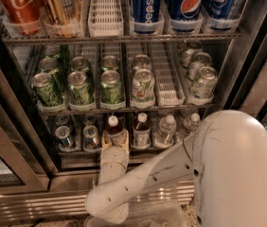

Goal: Pick blue plastic bottle from bottom shelf of fridge

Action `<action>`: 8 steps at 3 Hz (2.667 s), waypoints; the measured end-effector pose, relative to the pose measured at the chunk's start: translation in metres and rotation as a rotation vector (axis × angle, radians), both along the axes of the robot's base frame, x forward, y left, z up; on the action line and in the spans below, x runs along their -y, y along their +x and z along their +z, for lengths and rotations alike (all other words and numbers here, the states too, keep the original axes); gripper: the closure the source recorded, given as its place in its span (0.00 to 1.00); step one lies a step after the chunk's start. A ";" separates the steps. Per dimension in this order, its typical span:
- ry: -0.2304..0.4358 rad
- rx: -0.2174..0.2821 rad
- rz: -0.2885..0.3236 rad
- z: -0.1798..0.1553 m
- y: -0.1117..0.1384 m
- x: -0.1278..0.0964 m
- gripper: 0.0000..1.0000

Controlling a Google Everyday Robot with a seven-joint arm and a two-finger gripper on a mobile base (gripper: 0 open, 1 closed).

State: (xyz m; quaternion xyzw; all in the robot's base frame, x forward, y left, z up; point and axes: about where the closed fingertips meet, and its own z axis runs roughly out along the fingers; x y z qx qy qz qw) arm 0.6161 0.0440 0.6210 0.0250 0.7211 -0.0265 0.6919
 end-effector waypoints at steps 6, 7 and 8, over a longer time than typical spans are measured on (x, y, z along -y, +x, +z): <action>0.038 0.049 0.142 0.043 -0.074 -0.020 1.00; 0.038 0.049 0.142 0.043 -0.074 -0.020 1.00; 0.038 0.049 0.142 0.043 -0.074 -0.020 1.00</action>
Offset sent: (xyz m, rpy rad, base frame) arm -0.0836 0.0049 0.0962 0.0580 -0.2183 0.0627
